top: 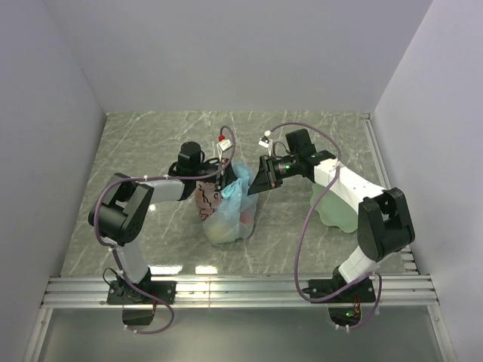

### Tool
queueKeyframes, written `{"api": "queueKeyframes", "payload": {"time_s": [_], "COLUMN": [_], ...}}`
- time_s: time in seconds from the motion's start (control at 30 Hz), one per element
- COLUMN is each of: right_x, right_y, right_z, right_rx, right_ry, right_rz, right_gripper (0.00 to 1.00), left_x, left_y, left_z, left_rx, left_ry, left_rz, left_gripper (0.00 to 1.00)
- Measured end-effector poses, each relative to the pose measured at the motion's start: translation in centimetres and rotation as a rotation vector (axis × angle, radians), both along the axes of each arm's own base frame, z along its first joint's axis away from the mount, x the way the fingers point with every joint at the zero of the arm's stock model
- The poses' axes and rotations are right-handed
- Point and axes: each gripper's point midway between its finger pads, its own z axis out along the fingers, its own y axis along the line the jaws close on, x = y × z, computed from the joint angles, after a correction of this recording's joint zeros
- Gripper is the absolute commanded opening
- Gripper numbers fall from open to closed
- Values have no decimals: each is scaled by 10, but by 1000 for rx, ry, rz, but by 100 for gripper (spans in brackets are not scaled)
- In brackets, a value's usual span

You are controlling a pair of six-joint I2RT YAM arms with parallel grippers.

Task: Place the fake fruits into the plastic bag and tie a complex knot

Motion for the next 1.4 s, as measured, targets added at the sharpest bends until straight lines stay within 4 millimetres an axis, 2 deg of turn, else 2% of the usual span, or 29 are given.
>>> {"api": "queueKeyframes", "payload": {"time_s": [0.03,0.07,0.1,0.27,0.33,0.4,0.43,0.53,0.57,0.63,0.77,0.87,0.9,1.0,1.1,1.2,1.4], "right_x": [0,0,-1,0,1,2,2,5,6,8,7,7,7,6,6,6,3], "right_y": [0,0,0,-1,-2,-3,-3,-3,-3,-3,-3,-4,-4,-4,-3,-3,-3], "right_z": [0,0,1,-1,-1,0,1,4,6,7,9,11,11,10,9,8,7], "right_rx": [1,3,4,2,0,-1,-1,-2,-2,-3,-6,-9,-9,-12,-18,-23,-27], "right_ry": [2,-3,1,-32,-51,-74,-84,-109,-116,-123,-132,-136,-137,-134,-136,-135,-128], "right_rz": [2,7,9,24,33,43,47,60,63,67,76,81,82,83,84,82,88], "right_gripper": [5,0,0,0,0,0,0,0,0,0,0,0,0,0,0,0,0], "left_x": [0,0,-1,6,15,32,41,60,62,57,30,16,12,-3,-16,-22,-15], "left_y": [0,0,1,12,29,53,66,104,114,127,139,140,138,125,110,95,87], "left_z": [0,-1,-4,-7,-1,8,14,29,34,40,43,52,56,68,71,59,31], "left_rx": [1,3,10,64,90,116,136,211,243,305,402,461,473,485,473,480,533], "left_ry": [-1,0,6,5,-12,-64,-87,-216,-271,-376,-523,-676,-731,-894,-960,-934,-865], "left_rz": [0,0,-1,37,81,143,174,236,239,214,137,103,95,60,-1,-74,-123], "left_gripper": [9,12,18,30,36,46,48,67,68,72,74,74,78,83,82,81,75]}}
